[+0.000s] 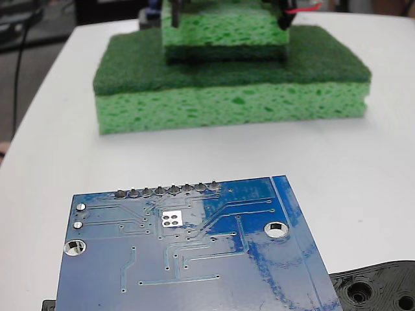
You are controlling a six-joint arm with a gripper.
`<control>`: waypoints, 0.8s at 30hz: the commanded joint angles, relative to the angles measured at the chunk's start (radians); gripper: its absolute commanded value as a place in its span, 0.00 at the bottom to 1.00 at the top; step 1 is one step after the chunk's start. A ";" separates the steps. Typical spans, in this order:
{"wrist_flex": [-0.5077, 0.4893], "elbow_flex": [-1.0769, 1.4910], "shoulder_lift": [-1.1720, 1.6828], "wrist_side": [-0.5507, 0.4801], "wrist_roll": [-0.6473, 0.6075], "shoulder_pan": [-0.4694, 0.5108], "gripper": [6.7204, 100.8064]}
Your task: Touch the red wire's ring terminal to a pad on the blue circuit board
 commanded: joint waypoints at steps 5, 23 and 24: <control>-0.005 -0.005 0.003 0.025 0.015 0.003 0.99; -0.005 -0.005 0.003 0.040 0.026 0.005 0.99; -0.005 -0.005 0.003 0.040 0.026 0.005 0.99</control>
